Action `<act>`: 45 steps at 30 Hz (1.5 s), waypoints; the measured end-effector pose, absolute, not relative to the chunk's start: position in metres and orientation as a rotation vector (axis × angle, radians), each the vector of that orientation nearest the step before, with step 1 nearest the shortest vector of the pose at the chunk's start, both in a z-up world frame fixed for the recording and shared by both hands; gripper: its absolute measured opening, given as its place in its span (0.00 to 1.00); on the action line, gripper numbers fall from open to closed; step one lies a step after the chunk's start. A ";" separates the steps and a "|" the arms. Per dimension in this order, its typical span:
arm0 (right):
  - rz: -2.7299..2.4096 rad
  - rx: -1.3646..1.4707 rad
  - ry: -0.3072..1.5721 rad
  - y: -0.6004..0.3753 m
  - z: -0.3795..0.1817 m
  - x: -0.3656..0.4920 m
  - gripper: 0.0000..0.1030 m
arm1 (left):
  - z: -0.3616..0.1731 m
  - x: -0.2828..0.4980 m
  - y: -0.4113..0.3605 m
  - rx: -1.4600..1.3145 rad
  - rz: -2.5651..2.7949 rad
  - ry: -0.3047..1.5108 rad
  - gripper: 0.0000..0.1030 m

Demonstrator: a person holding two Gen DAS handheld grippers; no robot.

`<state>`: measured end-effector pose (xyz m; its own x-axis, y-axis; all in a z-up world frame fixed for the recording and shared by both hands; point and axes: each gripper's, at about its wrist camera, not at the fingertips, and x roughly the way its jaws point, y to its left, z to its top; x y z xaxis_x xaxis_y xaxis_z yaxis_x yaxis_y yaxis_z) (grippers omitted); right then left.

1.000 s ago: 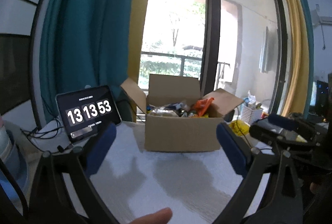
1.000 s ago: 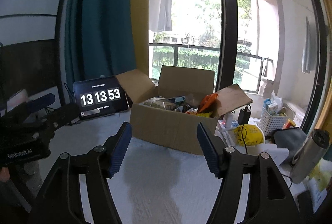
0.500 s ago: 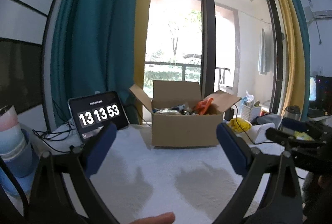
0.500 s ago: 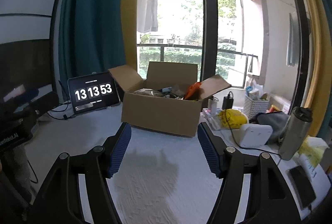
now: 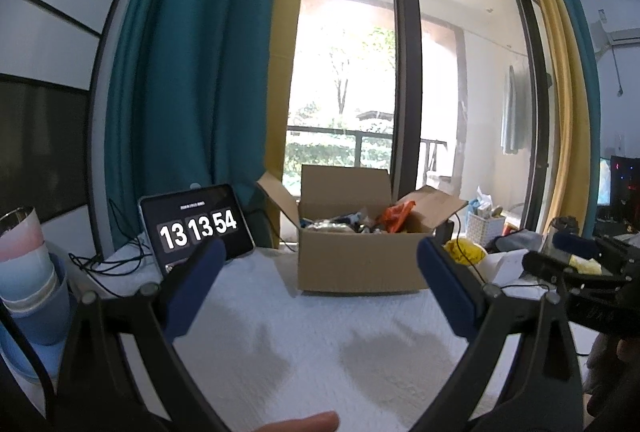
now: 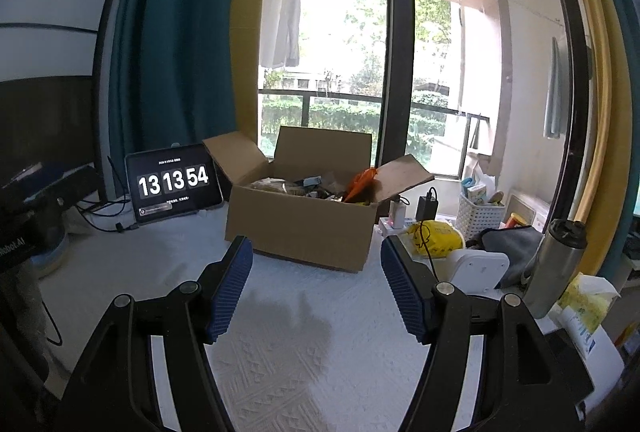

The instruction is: Organize snacks

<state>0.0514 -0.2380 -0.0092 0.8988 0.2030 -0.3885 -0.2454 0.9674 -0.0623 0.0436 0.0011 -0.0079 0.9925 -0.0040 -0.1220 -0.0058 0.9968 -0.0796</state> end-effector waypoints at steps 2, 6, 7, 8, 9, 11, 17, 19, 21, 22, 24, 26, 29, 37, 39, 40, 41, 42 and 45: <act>0.235 -0.106 0.392 -0.238 -0.010 0.053 0.68 | -0.008 0.044 0.001 -0.084 0.003 0.124 0.95; 0.238 -0.098 0.394 -0.237 -0.010 0.052 0.68 | -0.008 0.044 0.002 -0.092 0.008 0.124 0.95; 0.236 -0.100 0.395 -0.237 -0.010 0.052 0.68 | -0.007 0.043 0.003 -0.097 0.008 0.121 0.95; 0.235 -0.101 0.396 -0.237 -0.010 0.053 0.68 | -0.007 0.042 0.003 -0.101 0.009 0.119 0.95; 0.233 -0.102 0.396 -0.237 -0.010 0.053 0.68 | -0.006 0.041 0.004 -0.105 0.010 0.115 0.95; 0.231 -0.101 0.397 -0.238 -0.010 0.053 0.68 | -0.006 0.041 0.005 -0.108 0.012 0.110 0.95; 0.222 -0.094 0.393 -0.240 -0.010 0.053 0.68 | -0.005 0.040 0.005 -0.107 0.008 0.111 0.95; 0.219 -0.094 0.392 -0.240 -0.010 0.053 0.68 | -0.006 0.040 0.004 -0.105 0.005 0.112 0.95; 0.219 -0.094 0.391 -0.240 -0.010 0.053 0.68 | -0.006 0.040 0.003 -0.102 0.003 0.113 0.95; 0.217 -0.094 0.392 -0.240 -0.010 0.054 0.68 | -0.006 0.039 0.003 -0.101 0.002 0.112 0.95; 0.218 -0.092 0.396 -0.241 -0.010 0.053 0.68 | -0.006 0.039 0.002 -0.097 0.002 0.112 0.95; 0.217 -0.092 0.398 -0.241 -0.010 0.054 0.68 | -0.005 0.038 0.002 -0.094 0.001 0.110 0.95; 0.217 -0.092 0.396 -0.241 -0.010 0.054 0.68 | -0.005 0.039 0.002 -0.097 0.001 0.110 0.95; 0.217 -0.092 0.408 -0.242 -0.014 0.057 0.68 | -0.004 0.038 0.002 -0.101 -0.005 0.112 0.95; 0.217 -0.094 0.408 -0.242 -0.014 0.057 0.68 | -0.004 0.038 0.002 -0.100 -0.008 0.112 0.95; 0.217 -0.093 0.408 -0.242 -0.014 0.057 0.68 | -0.004 0.038 0.002 -0.099 -0.010 0.112 0.95; 0.217 -0.092 0.409 -0.242 -0.014 0.057 0.68 | -0.004 0.039 0.002 -0.098 -0.012 0.113 0.95; 0.218 -0.092 0.409 -0.242 -0.014 0.057 0.68 | -0.004 0.039 0.001 -0.098 -0.014 0.114 0.95; 0.218 -0.093 0.410 -0.242 -0.014 0.058 0.68 | -0.004 0.038 0.000 -0.095 -0.019 0.114 0.95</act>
